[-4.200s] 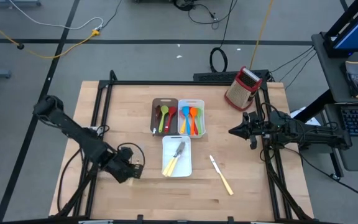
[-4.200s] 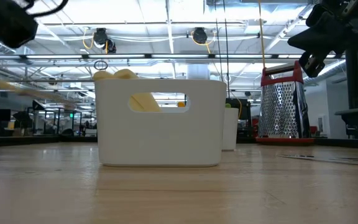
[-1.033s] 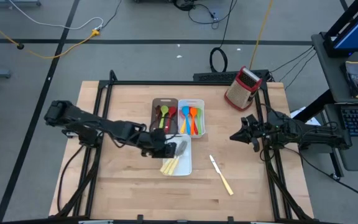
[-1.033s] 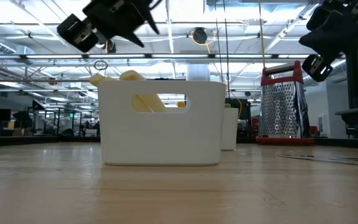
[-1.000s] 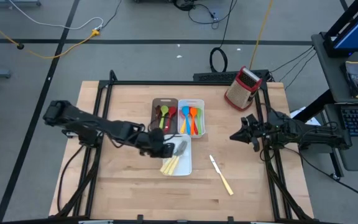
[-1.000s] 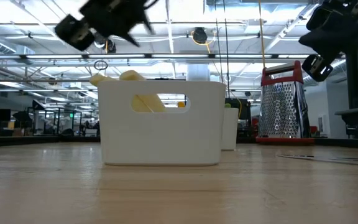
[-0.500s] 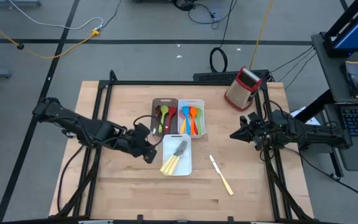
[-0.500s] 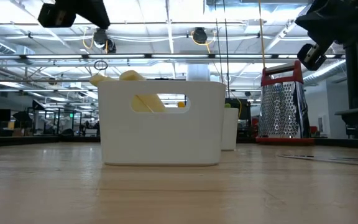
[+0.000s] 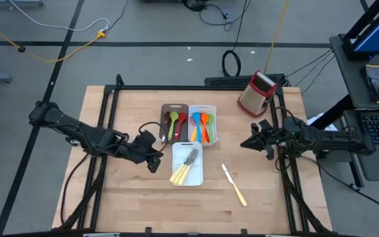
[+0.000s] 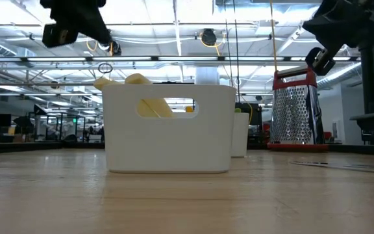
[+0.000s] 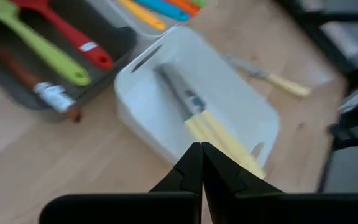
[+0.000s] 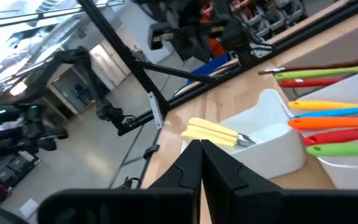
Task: Pick & Place Kitchen Items
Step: Put the yellow knife into the bottom white bin
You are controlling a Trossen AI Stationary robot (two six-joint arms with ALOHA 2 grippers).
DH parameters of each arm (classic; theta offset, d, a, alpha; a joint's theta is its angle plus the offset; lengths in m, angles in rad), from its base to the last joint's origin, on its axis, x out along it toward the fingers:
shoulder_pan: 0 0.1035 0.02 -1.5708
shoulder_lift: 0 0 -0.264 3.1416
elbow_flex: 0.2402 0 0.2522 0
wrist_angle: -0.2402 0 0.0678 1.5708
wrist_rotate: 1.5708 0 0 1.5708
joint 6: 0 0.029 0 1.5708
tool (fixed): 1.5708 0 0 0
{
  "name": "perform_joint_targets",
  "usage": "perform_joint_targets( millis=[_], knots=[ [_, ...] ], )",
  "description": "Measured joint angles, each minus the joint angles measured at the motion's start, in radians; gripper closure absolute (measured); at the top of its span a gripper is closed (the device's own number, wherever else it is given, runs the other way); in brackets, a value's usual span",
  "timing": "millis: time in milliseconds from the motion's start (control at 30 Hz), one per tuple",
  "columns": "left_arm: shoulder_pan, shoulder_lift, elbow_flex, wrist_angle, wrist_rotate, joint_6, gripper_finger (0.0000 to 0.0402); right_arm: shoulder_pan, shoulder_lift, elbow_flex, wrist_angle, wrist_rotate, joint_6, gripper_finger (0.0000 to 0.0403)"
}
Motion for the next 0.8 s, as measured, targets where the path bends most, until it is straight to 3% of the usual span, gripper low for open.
perform_joint_targets(
  millis=[200, 367, 600, 800],
  knots=[
    [0.0, -0.135, -0.208, 0.165, -0.022, -0.012, 0.0396, 0.056, 0.05, 0.0, 0.078, 0.047, 0.014, 0.0403],
    [0.008, -0.265, -0.333, 0.169, -0.045, 0.045, 0.0399, 0.114, 0.068, 0.0, 0.077, 0.139, 0.038, 0.0403],
    [0.045, -0.496, -0.475, 0.168, -0.005, 0.19, 0.0398, 0.189, 0.119, 0.006, 0.107, 0.362, 0.04, 0.0403],
    [0.098, -0.695, -0.566, 0.159, 0.029, 0.315, 0.0393, 0.243, 0.216, 0.102, 0.059, 0.465, 0.024, 0.0403]
  ],
)
